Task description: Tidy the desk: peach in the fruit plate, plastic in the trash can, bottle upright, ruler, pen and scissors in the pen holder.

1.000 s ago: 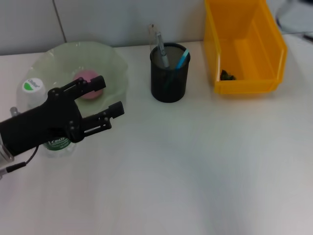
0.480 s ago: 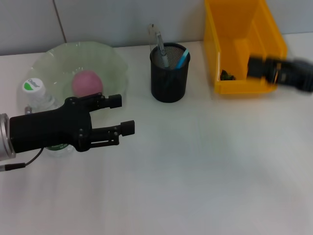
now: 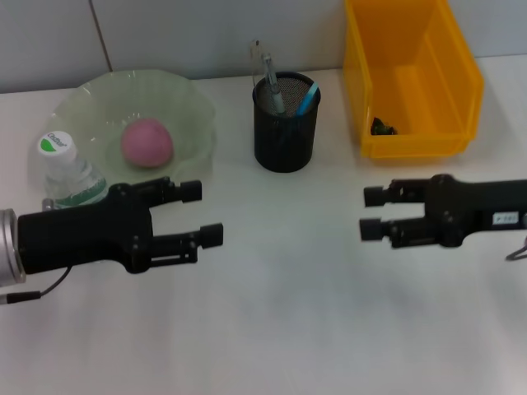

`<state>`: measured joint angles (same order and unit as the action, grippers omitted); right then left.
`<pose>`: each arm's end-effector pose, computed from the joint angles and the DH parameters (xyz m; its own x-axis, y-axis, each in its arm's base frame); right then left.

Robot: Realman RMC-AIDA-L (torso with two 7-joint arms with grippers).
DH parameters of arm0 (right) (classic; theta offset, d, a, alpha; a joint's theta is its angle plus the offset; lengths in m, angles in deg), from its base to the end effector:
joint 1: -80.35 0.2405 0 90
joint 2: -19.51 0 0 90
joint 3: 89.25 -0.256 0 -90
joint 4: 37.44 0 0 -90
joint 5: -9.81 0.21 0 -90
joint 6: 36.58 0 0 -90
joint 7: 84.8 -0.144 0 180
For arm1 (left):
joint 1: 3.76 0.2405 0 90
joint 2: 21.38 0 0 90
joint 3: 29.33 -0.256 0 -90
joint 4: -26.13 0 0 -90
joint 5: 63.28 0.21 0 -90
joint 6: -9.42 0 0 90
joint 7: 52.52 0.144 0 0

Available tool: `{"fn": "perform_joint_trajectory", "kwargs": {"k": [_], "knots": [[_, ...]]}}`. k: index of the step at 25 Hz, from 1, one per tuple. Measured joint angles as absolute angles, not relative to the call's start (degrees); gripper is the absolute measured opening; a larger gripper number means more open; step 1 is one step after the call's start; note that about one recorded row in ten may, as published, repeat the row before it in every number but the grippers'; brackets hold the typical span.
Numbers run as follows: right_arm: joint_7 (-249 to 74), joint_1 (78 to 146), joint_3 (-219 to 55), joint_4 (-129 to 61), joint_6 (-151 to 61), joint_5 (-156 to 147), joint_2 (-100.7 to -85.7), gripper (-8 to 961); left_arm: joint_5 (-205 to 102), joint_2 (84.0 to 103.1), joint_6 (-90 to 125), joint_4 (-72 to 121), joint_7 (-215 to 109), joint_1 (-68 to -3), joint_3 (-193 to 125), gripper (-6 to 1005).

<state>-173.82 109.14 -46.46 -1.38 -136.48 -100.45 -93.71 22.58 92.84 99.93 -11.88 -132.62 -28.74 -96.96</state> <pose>0.2667 0.3117 0.0328 0.7133 -0.4763 -0.5141 -0.5235 -0.8498 0.0611 -0.2358 0.3096 -0.0030 0.7418 0.3056 0.5969 0.3710 -0.9285 0.0142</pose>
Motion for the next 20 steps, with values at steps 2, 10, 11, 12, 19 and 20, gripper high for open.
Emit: {"fn": "perform_joint_trajectory", "kwargs": {"k": [2, 10, 11, 12, 19, 20], "knots": [[-173.09, 109.20, -46.47, -1.43, -136.07, -100.69, -93.95, 760, 24.20, 92.90, 99.79, -11.86, -132.62, -28.98, -96.59, 807], [-168.58, 110.24, -44.89, -3.82, -132.73, -101.01, -94.60, 759, 26.11, 92.40, 99.93, -11.84, -132.60, -29.19, -96.30, 807], [-168.23, 110.35, -44.37, -3.84, -132.27, -101.03, -94.76, 758, 26.56, 92.30, 100.00, -11.85, -132.54, -29.21, -96.30, 807], [-167.94, 110.42, -44.06, -3.86, -131.99, -101.04, -94.86, 758, 26.56, 92.30, 100.00, -11.85, -132.54, -29.21, -96.30, 807], [-164.79, 110.48, -43.67, -3.85, -130.03, -101.65, -95.51, 758, 28.92, 92.18, 100.07, -12.19, -131.94, -29.33, -96.26, 807], [-164.36, 110.48, -43.68, -3.87, -129.73, -101.77, -95.55, 758, 29.01, 92.18, 100.08, -12.19, -131.06, -29.33, -96.22, 807]]}}
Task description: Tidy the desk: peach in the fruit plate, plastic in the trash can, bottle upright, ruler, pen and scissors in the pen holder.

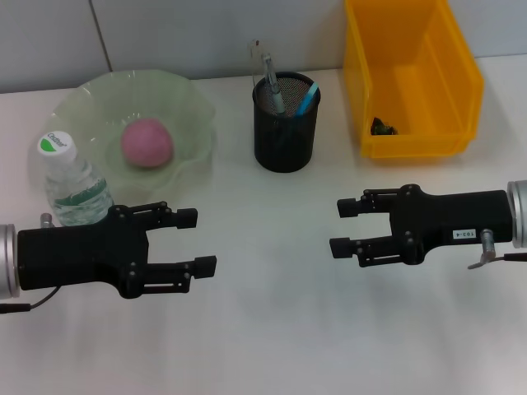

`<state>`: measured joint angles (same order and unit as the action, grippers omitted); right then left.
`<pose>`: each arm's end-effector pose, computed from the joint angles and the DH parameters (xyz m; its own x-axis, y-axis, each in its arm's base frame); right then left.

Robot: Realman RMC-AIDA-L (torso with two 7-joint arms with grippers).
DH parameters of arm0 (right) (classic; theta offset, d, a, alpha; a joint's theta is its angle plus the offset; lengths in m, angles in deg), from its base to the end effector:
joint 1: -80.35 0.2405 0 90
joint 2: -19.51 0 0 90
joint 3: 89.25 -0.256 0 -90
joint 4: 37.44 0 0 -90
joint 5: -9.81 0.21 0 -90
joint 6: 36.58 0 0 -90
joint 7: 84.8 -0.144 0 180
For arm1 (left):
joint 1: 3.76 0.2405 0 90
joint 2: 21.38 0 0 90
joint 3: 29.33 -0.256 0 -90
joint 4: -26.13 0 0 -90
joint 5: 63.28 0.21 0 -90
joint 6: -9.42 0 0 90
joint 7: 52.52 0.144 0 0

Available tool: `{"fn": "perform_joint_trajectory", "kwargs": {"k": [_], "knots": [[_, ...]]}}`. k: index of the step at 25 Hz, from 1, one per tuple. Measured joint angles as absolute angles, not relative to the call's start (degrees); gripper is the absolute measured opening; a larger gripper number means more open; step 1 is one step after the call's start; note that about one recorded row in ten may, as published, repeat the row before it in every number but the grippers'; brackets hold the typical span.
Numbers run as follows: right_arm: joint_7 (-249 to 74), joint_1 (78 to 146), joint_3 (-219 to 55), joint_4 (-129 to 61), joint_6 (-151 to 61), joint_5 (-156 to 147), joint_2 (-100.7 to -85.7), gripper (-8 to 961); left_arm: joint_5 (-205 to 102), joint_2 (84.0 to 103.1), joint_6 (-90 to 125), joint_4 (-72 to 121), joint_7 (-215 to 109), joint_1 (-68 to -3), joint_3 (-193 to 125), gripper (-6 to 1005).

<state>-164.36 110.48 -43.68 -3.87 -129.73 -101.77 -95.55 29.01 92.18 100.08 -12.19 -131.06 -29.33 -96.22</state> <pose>0.2665 0.3188 0.0048 0.7998 -0.3702 -0.4726 -0.4370 -0.8988 -0.0355 -0.2458 0.3073 -0.0050 0.8143 0.2843 0.5061 0.3296 -0.9441 -0.0001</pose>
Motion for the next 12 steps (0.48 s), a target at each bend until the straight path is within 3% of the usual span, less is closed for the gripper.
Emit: {"fn": "perform_joint_trajectory", "kwargs": {"k": [12], "knots": [[-162.17, 110.31, -43.93, -4.03, -128.83, -101.70, -95.85, 758, 29.19, 92.08, 99.68, -12.13, -129.69, -29.34, -96.23, 806]]}}
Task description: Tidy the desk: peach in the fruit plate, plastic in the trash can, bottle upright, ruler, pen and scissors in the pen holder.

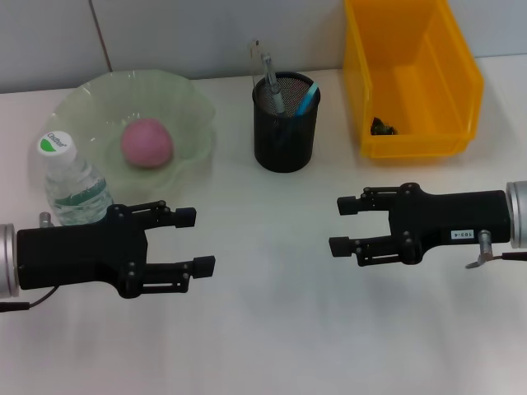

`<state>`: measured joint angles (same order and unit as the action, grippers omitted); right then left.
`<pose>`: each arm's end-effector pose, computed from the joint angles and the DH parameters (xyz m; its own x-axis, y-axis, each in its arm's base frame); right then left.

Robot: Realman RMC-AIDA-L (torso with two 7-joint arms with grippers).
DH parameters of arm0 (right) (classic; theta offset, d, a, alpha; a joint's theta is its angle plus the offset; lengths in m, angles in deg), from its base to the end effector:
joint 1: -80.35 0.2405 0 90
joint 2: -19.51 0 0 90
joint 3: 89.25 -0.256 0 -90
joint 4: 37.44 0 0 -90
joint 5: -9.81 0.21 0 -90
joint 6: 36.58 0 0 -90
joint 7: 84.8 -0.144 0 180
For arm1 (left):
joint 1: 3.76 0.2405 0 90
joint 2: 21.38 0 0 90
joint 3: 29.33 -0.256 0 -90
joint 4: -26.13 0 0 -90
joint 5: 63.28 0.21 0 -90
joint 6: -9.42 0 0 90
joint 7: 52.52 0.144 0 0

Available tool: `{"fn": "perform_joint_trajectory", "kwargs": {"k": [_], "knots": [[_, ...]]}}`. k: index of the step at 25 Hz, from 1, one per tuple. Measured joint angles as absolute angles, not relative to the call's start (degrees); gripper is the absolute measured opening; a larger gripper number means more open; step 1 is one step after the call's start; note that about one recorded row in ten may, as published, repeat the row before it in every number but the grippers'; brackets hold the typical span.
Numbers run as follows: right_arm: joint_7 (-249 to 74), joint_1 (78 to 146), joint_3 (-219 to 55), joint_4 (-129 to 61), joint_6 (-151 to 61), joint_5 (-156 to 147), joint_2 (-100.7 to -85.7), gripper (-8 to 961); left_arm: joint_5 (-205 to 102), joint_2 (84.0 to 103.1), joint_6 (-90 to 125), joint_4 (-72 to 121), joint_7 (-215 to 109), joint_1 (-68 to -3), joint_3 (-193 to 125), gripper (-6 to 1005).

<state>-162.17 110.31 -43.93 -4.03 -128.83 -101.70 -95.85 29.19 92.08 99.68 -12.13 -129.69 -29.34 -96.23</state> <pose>0.2679 0.3193 0.0028 0.8109 -0.3419 -0.4749 -0.4189 -0.9058 -0.0632 -0.2472 0.3081 -0.0049 0.8247 0.2629 0.5008 0.3136 -0.9494 -0.0180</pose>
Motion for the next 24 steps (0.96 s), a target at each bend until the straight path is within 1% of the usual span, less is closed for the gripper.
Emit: {"fn": "perform_joint_trajectory", "kwargs": {"k": [24], "knots": [[-162.48, 110.15, -44.06, -3.69, -129.56, -101.48, -95.89, 758, 30.60, 92.09, 100.28, -12.36, -129.83, -29.62, -96.21, 806]]}}
